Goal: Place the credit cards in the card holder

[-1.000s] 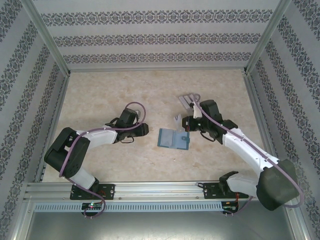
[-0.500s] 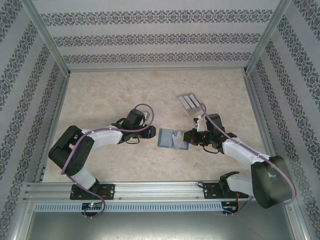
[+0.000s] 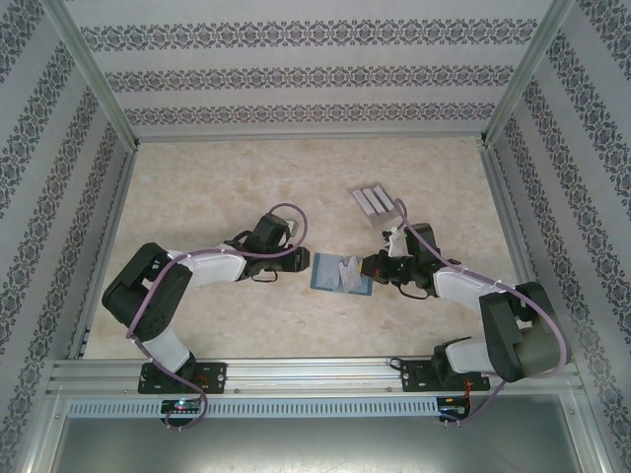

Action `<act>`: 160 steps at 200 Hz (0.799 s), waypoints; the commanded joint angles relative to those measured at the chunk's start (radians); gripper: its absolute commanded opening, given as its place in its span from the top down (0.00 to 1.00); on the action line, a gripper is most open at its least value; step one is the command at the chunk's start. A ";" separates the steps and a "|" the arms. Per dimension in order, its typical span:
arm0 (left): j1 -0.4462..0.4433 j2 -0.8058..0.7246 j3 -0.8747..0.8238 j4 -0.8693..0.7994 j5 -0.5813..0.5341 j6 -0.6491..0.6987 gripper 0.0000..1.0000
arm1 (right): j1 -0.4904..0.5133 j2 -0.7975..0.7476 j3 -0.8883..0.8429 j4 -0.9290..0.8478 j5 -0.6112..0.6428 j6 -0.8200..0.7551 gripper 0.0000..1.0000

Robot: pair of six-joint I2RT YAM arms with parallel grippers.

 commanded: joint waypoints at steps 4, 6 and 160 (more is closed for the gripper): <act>-0.013 0.015 0.031 -0.025 0.007 0.022 0.52 | -0.021 -0.001 -0.028 0.024 -0.034 0.003 1.00; -0.014 0.014 0.030 -0.025 0.005 0.022 0.52 | -0.022 0.001 -0.028 0.025 -0.036 0.002 1.00; -0.014 -0.005 0.024 -0.044 -0.053 0.020 0.53 | -0.018 0.157 -0.058 0.227 0.011 0.175 1.00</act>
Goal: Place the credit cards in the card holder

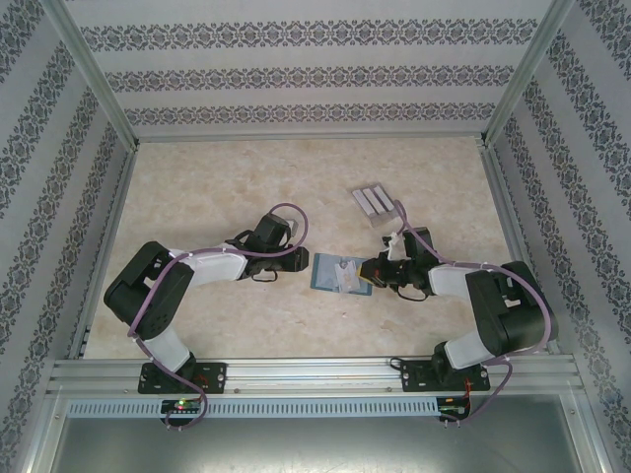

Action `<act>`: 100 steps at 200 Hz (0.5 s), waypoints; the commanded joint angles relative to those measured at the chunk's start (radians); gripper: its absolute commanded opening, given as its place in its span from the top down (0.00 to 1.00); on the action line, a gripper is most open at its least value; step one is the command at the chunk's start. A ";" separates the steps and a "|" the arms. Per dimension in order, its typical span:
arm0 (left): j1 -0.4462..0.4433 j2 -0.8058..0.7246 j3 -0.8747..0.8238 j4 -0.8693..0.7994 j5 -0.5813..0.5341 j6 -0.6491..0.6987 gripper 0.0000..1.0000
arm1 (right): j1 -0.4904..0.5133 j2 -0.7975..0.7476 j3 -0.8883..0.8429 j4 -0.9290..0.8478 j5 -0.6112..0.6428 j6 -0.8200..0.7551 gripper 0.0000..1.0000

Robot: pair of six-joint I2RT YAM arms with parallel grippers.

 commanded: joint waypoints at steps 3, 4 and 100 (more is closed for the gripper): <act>-0.013 -0.013 0.018 -0.027 -0.024 0.019 0.53 | 0.004 0.014 -0.030 0.098 0.058 0.086 1.00; -0.013 -0.013 0.018 -0.028 -0.024 0.019 0.53 | 0.004 0.014 -0.030 0.101 0.059 0.087 1.00; -0.018 -0.005 0.018 -0.018 -0.010 0.006 0.53 | 0.145 -0.003 -0.047 0.168 0.312 0.207 1.00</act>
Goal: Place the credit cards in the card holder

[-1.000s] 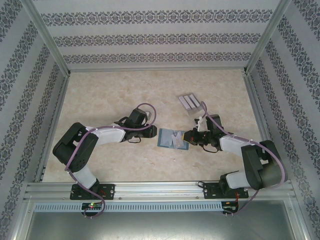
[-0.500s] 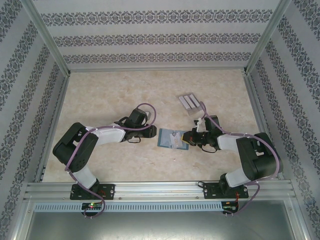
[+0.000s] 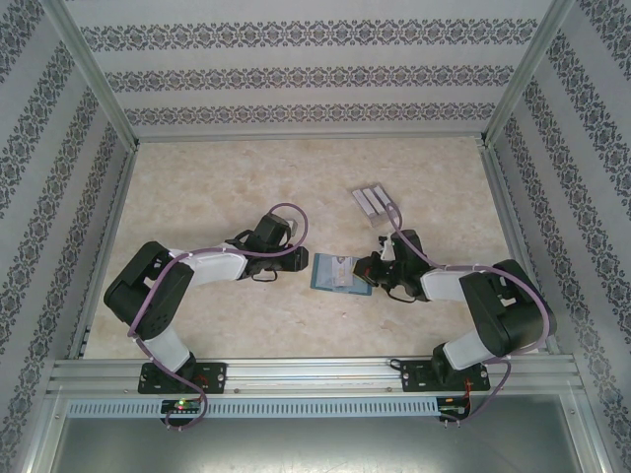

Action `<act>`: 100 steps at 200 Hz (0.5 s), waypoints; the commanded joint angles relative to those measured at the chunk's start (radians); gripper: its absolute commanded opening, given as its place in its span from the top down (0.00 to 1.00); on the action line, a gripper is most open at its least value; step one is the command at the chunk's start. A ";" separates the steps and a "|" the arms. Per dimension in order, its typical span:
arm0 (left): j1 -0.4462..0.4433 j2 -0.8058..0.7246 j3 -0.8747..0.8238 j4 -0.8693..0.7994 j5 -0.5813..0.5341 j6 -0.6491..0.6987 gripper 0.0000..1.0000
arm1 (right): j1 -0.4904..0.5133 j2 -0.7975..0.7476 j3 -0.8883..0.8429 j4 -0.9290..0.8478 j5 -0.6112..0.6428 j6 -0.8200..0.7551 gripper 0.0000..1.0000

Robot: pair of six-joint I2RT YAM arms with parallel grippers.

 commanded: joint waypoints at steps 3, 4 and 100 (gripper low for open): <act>-0.018 -0.002 0.019 -0.016 -0.002 0.008 0.53 | 0.025 -0.013 -0.024 0.033 0.115 0.044 1.00; -0.018 -0.002 0.019 -0.017 -0.001 0.008 0.53 | 0.027 -0.013 -0.024 0.033 0.118 0.044 1.00; -0.024 0.017 0.038 -0.033 0.002 0.004 0.53 | 0.162 -0.023 -0.007 0.048 0.236 0.126 1.00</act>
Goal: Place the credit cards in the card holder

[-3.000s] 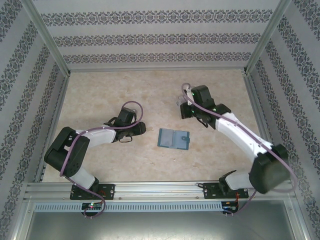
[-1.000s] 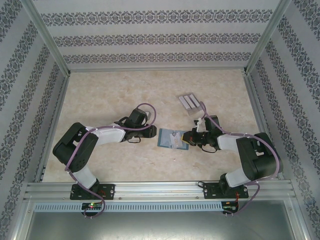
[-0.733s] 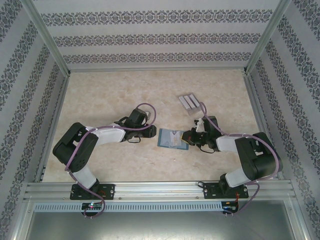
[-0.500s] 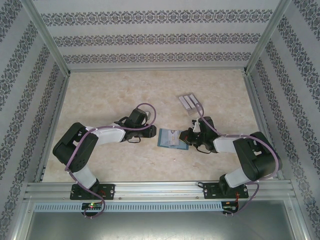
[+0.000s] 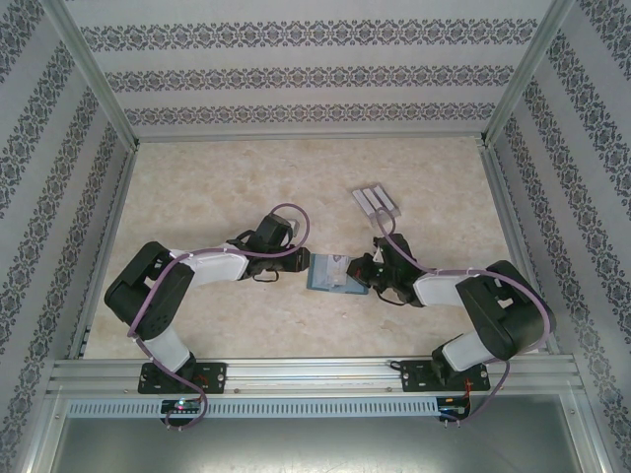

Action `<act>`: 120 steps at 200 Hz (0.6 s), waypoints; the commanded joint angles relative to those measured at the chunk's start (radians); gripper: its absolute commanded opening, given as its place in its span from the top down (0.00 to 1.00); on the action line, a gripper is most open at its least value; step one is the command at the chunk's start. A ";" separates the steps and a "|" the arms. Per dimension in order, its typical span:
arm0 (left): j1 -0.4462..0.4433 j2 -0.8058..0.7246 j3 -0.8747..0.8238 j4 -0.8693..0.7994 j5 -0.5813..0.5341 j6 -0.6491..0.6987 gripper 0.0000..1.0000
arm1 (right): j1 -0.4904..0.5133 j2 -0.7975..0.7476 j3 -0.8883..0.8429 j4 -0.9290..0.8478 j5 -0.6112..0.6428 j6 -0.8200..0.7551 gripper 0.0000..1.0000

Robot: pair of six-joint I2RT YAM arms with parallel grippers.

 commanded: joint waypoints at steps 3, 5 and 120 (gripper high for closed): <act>-0.012 0.018 0.031 -0.029 0.006 0.004 0.54 | 0.036 -0.021 0.002 -0.012 0.062 0.019 1.00; -0.012 0.021 0.031 -0.029 0.010 0.003 0.55 | 0.037 -0.024 0.002 -0.015 0.064 0.016 1.00; -0.014 0.051 0.031 -0.018 0.015 -0.035 0.62 | 0.091 -0.001 0.036 -0.046 0.055 0.060 1.00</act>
